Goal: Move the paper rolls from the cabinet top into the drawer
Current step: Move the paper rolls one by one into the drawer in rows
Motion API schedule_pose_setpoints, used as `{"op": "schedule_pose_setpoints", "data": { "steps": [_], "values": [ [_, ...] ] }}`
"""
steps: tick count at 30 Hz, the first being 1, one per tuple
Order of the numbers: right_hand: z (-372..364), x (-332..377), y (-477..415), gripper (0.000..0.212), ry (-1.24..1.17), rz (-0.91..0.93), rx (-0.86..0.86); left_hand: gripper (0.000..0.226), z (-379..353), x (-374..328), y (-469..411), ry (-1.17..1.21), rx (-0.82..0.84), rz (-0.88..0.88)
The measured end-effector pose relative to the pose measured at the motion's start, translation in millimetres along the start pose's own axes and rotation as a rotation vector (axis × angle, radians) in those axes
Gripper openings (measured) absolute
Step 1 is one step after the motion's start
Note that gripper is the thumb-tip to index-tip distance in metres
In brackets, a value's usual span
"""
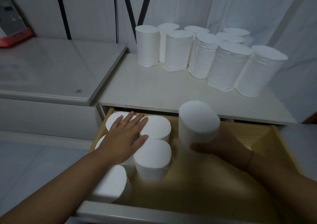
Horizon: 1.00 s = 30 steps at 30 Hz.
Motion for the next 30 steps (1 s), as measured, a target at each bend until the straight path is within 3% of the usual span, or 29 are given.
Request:
{"op": "schedule_pose_setpoints", "data": {
  "steps": [7, 12, 15, 20, 24, 27, 30],
  "values": [
    [-29.9, -67.9, -13.0, 0.082, -0.029, -0.126, 0.066, 0.061, 1.7, -1.6, -0.2, 0.005, -0.011, 0.006],
    [-41.1, -87.0, -16.2, 0.099, 0.022, -0.184, 0.116, 0.061, 1.7, -1.3, -0.2, 0.012, -0.010, 0.003],
    [-42.7, -94.2, -10.7, 0.112, 0.008, -0.248, 0.213, 0.062, 2.0, -1.4, -0.1, 0.019, -0.006, 0.006],
    [-42.6, -85.1, 12.9, 0.107, -0.054, -0.310, 0.450, 0.063, 2.9, -2.1, -1.0, 0.018, -0.001, 0.014],
    [-42.8, -76.8, 21.8, 0.079, -0.127, -0.418, 0.658, 0.064, 2.3, -2.3, -0.6, 0.011, 0.015, 0.025],
    [-39.3, -77.6, 8.9, 0.049, -0.130, -0.463, 0.592, 0.062, 2.7, -2.8, -0.7, 0.004, 0.019, 0.026],
    [-42.8, -81.7, -0.5, 0.048, -0.136, -0.492, 0.568, 0.063, 3.2, -3.4, -0.3, 0.001, 0.018, 0.025]
  ]
}}
Point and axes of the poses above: each hand's wrist, its own y-axis away from the middle knuckle, its own z-axis out of the back of the hand, x = y × z, the point moved 7 cm from there along -y, towards the middle knuckle, and after that the axes turned 15 degrees about -z, right-handed, at the moved point
